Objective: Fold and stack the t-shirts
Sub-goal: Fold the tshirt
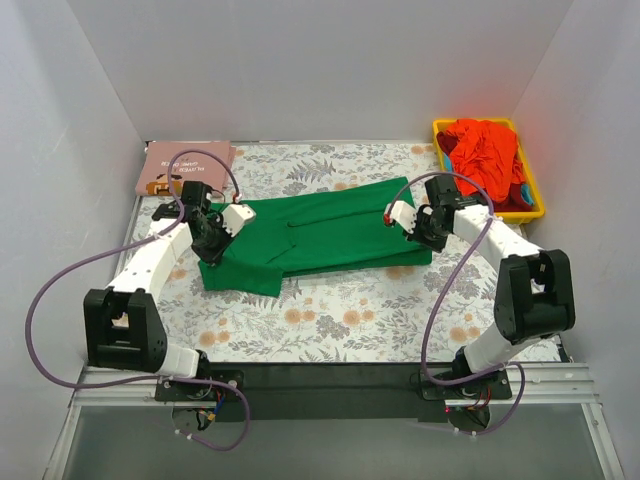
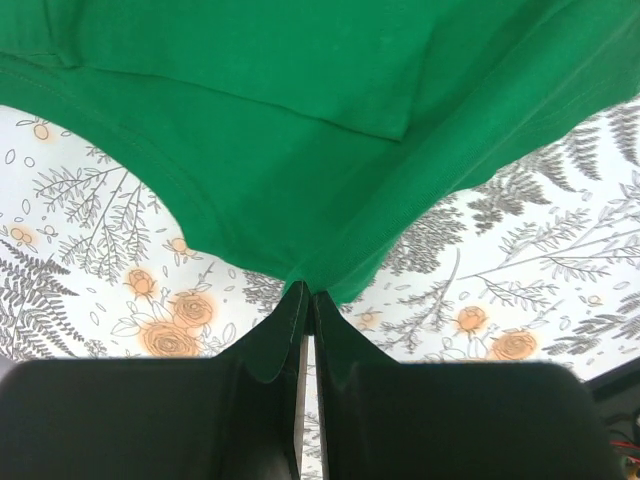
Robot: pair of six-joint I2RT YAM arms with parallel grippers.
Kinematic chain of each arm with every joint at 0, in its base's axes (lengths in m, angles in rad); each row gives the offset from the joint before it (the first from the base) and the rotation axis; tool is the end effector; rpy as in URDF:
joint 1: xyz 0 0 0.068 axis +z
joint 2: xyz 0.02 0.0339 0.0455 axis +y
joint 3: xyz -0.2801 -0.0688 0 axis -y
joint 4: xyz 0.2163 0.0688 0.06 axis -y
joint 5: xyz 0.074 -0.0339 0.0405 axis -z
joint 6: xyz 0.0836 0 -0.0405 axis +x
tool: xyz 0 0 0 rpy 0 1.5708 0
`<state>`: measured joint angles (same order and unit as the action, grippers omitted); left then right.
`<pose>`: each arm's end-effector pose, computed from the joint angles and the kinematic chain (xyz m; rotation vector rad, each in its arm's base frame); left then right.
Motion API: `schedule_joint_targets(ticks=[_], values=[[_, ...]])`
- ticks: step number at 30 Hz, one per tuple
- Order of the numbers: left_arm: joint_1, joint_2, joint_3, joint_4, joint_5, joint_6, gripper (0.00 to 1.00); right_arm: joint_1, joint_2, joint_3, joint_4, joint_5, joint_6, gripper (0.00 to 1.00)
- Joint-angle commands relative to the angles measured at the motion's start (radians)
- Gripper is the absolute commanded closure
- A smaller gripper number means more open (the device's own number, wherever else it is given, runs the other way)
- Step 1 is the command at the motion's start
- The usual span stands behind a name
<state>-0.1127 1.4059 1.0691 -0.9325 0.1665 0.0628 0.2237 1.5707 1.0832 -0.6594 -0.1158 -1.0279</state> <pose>0.2413 -0.0413 0.2256 0.2842 2.8204 -0.2472 0.2941 0.0768 0.2022 -1.6123 2.1733 -0.0835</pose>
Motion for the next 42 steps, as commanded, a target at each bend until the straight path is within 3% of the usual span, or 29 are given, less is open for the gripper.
schedule_joint_targets(ticks=[1,12,42], values=[[0.031,0.030,0.046,0.046,0.028,0.028,1.00,-0.015,0.040,0.070,-0.035,-0.007,-0.046,0.99],[0.056,0.145,0.134,0.084,0.051,0.019,1.00,-0.035,0.183,0.202,-0.045,-0.001,-0.054,0.99],[0.074,0.251,0.111,0.210,0.013,0.019,1.00,-0.043,0.341,0.336,-0.042,-0.008,-0.040,0.99]])
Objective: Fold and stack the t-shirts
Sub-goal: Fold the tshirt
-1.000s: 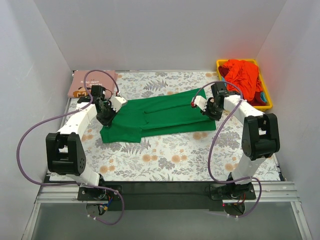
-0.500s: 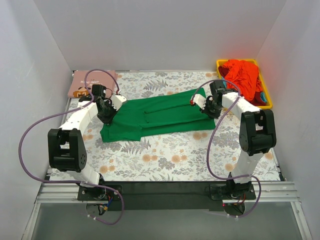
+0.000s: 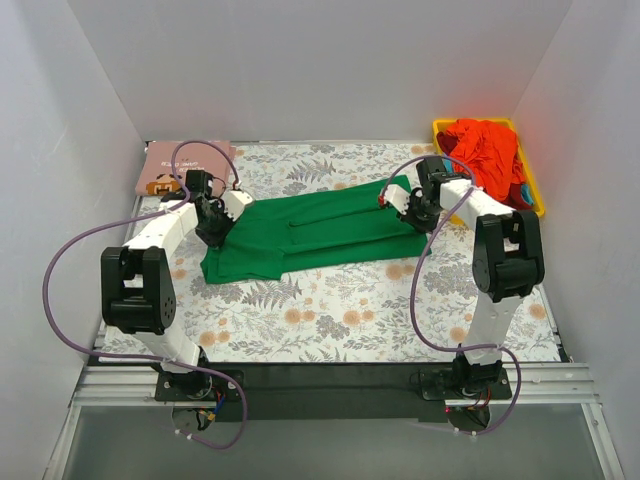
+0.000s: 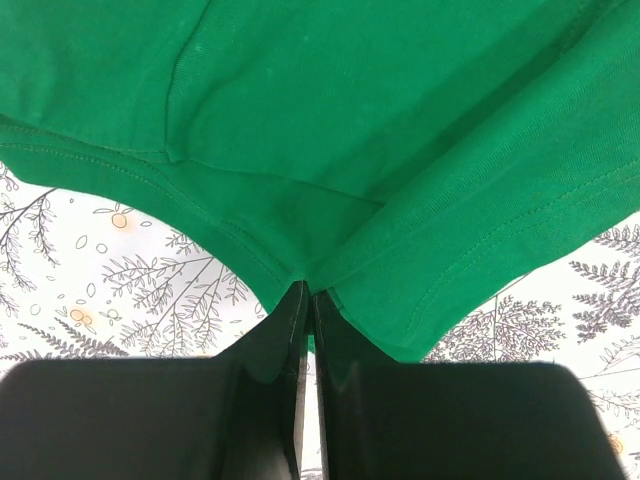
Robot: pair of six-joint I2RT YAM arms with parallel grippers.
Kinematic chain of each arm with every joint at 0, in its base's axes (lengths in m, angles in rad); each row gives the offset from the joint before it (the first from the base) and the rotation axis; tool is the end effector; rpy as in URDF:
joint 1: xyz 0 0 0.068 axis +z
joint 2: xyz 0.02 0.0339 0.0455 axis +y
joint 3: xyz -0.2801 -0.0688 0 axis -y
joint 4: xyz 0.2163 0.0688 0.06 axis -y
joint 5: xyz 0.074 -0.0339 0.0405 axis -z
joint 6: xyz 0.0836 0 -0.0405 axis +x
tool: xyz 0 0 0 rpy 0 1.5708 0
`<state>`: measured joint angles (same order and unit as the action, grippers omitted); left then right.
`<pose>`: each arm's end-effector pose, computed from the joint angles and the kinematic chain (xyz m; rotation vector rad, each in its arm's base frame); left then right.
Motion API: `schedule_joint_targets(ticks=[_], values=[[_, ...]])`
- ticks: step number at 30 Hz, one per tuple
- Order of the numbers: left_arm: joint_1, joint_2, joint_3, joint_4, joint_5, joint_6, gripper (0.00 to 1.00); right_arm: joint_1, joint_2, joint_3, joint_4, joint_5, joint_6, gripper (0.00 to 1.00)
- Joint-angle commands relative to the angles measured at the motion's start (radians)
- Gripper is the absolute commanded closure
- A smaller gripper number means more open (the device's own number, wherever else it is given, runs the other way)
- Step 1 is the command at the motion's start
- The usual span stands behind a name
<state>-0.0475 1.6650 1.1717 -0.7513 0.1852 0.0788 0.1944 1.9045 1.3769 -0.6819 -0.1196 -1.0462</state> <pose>0.3142 -0.0303 0.1948 0.2196 2.7939 -0.2530 0.3752 0.0840 0.1742 -1.6309 2.2310 -0.0578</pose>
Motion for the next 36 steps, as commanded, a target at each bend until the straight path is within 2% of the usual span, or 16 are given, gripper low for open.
schedule_joint_targets(ticks=[1,31,32,33,34,35,36], values=[[0.011,-0.007,0.008,0.032,-0.007,0.001,1.00,-0.013,0.008,0.050,-0.019,-0.005,-0.018,0.99],[0.038,0.030,-0.015,0.086,-0.013,-0.013,1.00,-0.015,0.110,0.160,-0.018,0.000,0.023,0.99],[0.040,0.035,-0.015,0.089,-0.015,-0.019,1.00,-0.013,0.113,0.169,-0.019,0.000,0.029,0.90],[0.043,0.036,-0.015,0.089,-0.015,-0.025,0.94,-0.015,0.113,0.175,-0.018,0.001,0.046,0.81],[0.046,0.033,-0.003,0.087,-0.006,-0.037,0.81,-0.021,0.110,0.182,-0.019,0.001,0.057,0.74],[0.046,0.024,0.005,0.081,0.008,-0.054,0.76,-0.026,0.105,0.189,-0.022,-0.003,0.069,0.63],[0.088,0.018,0.019,0.057,0.025,-0.063,0.72,-0.032,0.097,0.204,-0.024,-0.009,0.096,0.61]])
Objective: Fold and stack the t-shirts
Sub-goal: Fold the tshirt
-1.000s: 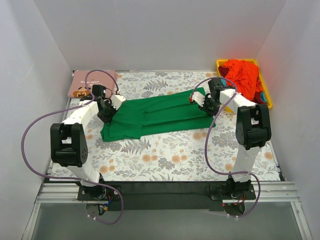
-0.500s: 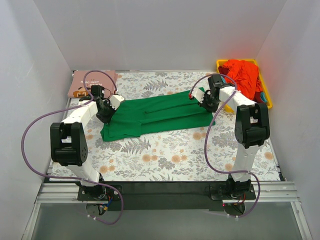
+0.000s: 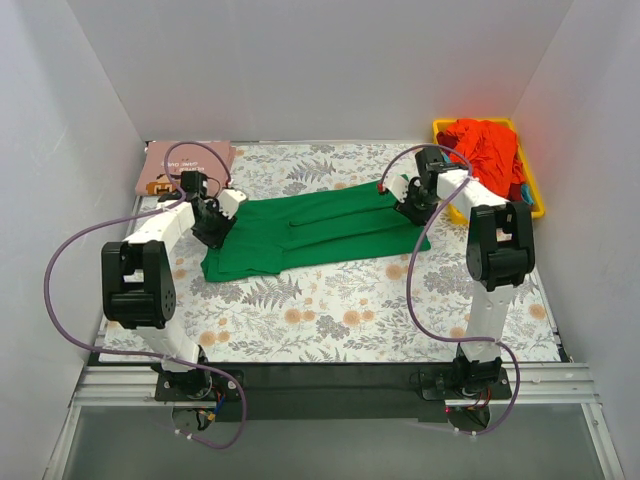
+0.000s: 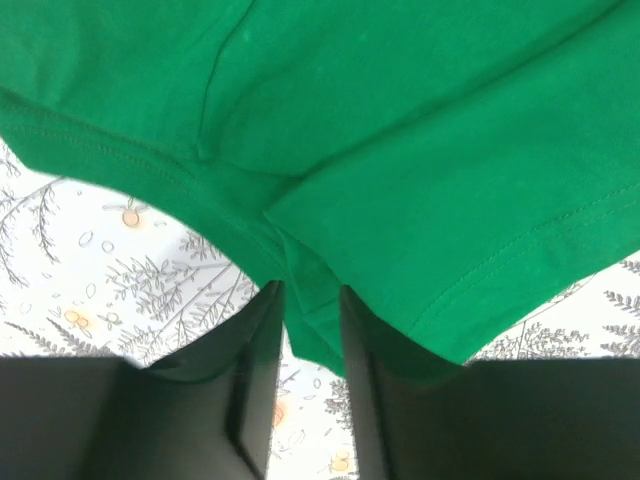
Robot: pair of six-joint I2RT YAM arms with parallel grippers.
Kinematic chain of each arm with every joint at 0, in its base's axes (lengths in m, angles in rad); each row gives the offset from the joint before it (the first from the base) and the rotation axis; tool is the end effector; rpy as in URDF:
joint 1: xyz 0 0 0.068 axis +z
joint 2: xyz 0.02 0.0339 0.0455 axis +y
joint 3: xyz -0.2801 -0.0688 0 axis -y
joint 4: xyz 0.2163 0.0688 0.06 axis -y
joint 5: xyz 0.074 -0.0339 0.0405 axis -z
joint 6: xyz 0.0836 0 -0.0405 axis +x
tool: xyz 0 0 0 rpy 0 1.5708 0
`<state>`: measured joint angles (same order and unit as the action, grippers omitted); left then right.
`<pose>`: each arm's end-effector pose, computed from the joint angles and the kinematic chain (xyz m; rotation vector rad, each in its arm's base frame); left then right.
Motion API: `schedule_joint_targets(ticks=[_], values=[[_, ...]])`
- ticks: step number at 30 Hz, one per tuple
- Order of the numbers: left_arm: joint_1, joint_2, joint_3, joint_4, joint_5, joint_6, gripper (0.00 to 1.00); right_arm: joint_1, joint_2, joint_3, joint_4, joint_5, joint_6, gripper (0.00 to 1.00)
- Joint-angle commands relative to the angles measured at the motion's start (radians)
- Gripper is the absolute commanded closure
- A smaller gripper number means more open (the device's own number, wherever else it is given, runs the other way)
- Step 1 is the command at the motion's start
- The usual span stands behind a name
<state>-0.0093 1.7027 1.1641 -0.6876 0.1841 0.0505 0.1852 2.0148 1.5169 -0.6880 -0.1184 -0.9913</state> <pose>0.3259 -0.0183 0.1847 0.1279 2.7809 -0.2469 0.4090 0.0867 0.1703 -1.5475 2.2629 -0.0601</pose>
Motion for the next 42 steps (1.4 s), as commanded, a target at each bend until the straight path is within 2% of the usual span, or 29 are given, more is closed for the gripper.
schedule_joint_targets(ticks=[1,2,7,12,18,26,33,36,38,39,42], values=[[0.063,-0.026,0.038,-0.027,0.040,-0.043,0.69,-0.041,-0.030,0.072,-0.030,-0.021,0.055,0.59],[0.077,-0.034,0.066,-0.048,0.084,-0.075,0.63,-0.050,-0.039,0.086,-0.044,-0.036,0.075,0.55],[0.190,-0.116,0.091,-0.210,0.230,-0.141,0.54,-0.147,-0.071,0.152,-0.201,-0.179,0.209,0.51],[0.236,-0.195,-0.030,-0.280,0.348,-0.210,0.45,-0.207,-0.091,0.085,-0.277,-0.331,0.299,0.53],[0.238,-0.224,-0.171,-0.204,0.344,-0.271,0.40,-0.211,-0.050,0.045,-0.268,-0.372,0.371,0.52],[0.239,-0.172,-0.193,-0.138,0.304,-0.288,0.39,-0.216,0.044,0.058,-0.223,-0.383,0.419,0.48],[0.239,-0.092,-0.211,-0.081,0.282,-0.287,0.50,-0.216,0.104,0.055,-0.203,-0.394,0.434,0.52],[0.239,-0.081,-0.218,-0.070,0.264,-0.285,0.60,-0.216,0.107,0.049,-0.194,-0.389,0.437,0.62],[0.241,-0.080,-0.222,-0.072,0.259,-0.282,0.67,-0.216,0.102,0.043,-0.193,-0.382,0.439,0.74],[0.241,-0.078,-0.227,-0.072,0.247,-0.281,0.77,-0.216,0.099,0.040,-0.194,-0.380,0.441,0.79],[0.252,-0.080,-0.231,-0.095,0.242,-0.267,0.91,-0.216,0.079,0.016,-0.199,-0.362,0.433,0.96]])
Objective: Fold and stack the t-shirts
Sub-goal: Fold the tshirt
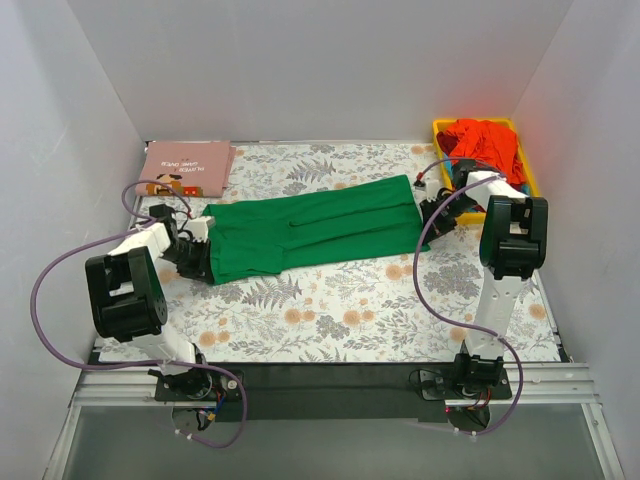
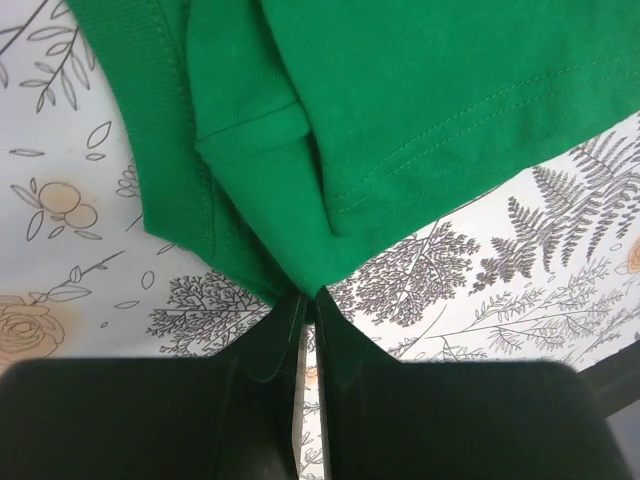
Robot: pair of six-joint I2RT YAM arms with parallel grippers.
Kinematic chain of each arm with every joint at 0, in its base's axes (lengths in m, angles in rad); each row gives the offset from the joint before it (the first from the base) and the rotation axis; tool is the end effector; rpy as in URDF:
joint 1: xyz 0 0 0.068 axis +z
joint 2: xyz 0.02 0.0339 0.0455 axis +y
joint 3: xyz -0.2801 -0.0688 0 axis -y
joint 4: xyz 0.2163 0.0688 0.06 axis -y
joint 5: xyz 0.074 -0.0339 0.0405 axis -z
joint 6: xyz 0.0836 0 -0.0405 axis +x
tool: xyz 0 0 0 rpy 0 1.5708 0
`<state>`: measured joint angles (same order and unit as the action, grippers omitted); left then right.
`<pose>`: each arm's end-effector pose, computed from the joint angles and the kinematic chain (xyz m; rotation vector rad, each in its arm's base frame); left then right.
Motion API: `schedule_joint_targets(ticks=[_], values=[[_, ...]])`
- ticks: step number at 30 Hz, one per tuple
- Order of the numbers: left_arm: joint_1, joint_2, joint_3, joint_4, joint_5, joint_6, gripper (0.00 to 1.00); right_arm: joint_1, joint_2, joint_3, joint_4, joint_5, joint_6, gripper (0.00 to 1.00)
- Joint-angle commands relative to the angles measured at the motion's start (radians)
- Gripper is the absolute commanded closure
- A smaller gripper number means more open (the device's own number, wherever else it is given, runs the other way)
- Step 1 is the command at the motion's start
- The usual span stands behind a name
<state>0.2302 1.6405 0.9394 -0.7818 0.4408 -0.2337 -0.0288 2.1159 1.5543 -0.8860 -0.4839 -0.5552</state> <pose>0.2580 0.0238 0.1502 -0.6570 2.9094 -0.6684 0.3994 0.0274 0.1417 -0.7756 2.7135 0.6168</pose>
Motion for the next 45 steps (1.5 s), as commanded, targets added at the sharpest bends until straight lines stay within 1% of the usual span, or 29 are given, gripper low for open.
schedule_joint_targets(ticks=[1,8,12,13,14,15,16,17,18,19,21,23,24,26,27,29,30,31,32,33,34,35,36,38,39,42,45], values=[[0.015,-0.021,-0.013,-0.005,-0.019,0.023,0.99,-0.002,-0.031,-0.031,-0.001,0.011,-0.006,0.99],[0.031,-0.093,-0.045,-0.095,-0.027,0.069,1.00,-0.006,-0.129,-0.141,-0.004,0.105,-0.045,0.99],[0.032,-0.162,-0.073,-0.128,-0.034,0.080,1.00,-0.008,-0.201,-0.204,-0.016,0.133,-0.058,0.99],[0.032,-0.169,-0.074,-0.131,-0.039,0.082,1.00,-0.008,-0.208,-0.206,-0.019,0.137,-0.060,0.84],[0.034,-0.176,-0.070,-0.129,-0.046,0.080,0.95,-0.008,-0.214,-0.204,-0.025,0.145,-0.060,0.69],[0.037,-0.183,-0.062,-0.134,-0.034,0.082,0.86,-0.008,-0.236,-0.200,-0.028,0.146,-0.055,0.61],[0.043,-0.203,-0.047,-0.142,-0.019,0.083,0.79,-0.008,-0.249,-0.177,-0.028,0.143,-0.048,0.51],[0.049,-0.212,-0.030,-0.160,-0.007,0.082,0.74,-0.008,-0.266,-0.163,-0.030,0.113,-0.034,0.48],[0.049,-0.222,0.013,-0.172,0.018,0.080,0.68,-0.008,-0.296,-0.145,-0.030,0.093,-0.017,0.47],[0.049,-0.232,0.036,-0.189,0.032,0.082,0.65,-0.006,-0.310,-0.111,-0.031,0.068,-0.005,0.47],[0.050,-0.235,0.111,-0.234,0.064,0.076,0.63,0.009,-0.336,-0.077,-0.033,-0.008,0.041,0.47],[0.049,-0.225,0.151,-0.283,0.085,0.079,0.62,0.027,-0.347,-0.045,-0.034,-0.080,0.069,0.50],[0.049,-0.220,0.163,-0.296,0.099,0.077,0.62,0.074,-0.352,-0.043,-0.027,-0.106,0.099,0.50],[0.046,-0.200,0.167,-0.316,0.147,0.071,0.62,0.122,-0.349,-0.048,-0.010,-0.186,0.136,0.54],[0.046,-0.193,0.158,-0.315,0.154,0.065,0.62,0.179,-0.344,-0.057,0.037,-0.202,0.197,0.55],[0.038,-0.179,0.107,-0.297,0.165,0.059,0.61,0.233,-0.347,-0.089,0.122,-0.241,0.268,0.55],[0.037,-0.167,0.089,-0.289,0.171,0.056,0.61,0.291,-0.358,-0.138,0.234,-0.252,0.317,0.55],[0.034,-0.163,0.075,-0.286,0.180,0.056,0.61,0.321,-0.364,-0.163,0.296,-0.262,0.399,0.55],[0.025,-0.160,0.052,-0.277,0.200,0.053,0.61,0.355,-0.370,-0.184,0.355,-0.274,0.446,0.55],[0.018,-0.154,0.039,-0.272,0.205,0.047,0.62,0.422,-0.373,-0.210,0.458,-0.274,0.484,0.55],[0.009,-0.151,0.030,-0.266,0.214,0.042,0.62,0.458,-0.370,-0.223,0.510,-0.275,0.564,0.54],[-0.014,-0.148,0.012,-0.254,0.211,0.039,0.62,0.492,-0.366,-0.229,0.591,-0.278,0.605,0.55],[-0.031,-0.143,0.003,-0.240,0.197,0.027,0.62,0.559,-0.349,-0.234,0.626,-0.271,0.638,0.55],[-0.057,-0.137,-0.010,-0.194,0.178,0.011,0.62,0.624,-0.318,-0.221,0.666,-0.246,0.719,0.57],[-0.061,-0.130,-0.016,-0.182,0.159,0.005,0.62,0.682,-0.282,-0.215,0.697,-0.240,0.742,0.57],[-0.063,-0.078,-0.010,-0.152,0.127,-0.022,0.66,0.768,-0.223,-0.227,0.769,-0.190,0.834,0.58],[-0.063,-0.039,0.009,-0.139,0.099,-0.033,0.66,0.822,-0.168,-0.237,0.812,-0.179,0.900,0.57]])
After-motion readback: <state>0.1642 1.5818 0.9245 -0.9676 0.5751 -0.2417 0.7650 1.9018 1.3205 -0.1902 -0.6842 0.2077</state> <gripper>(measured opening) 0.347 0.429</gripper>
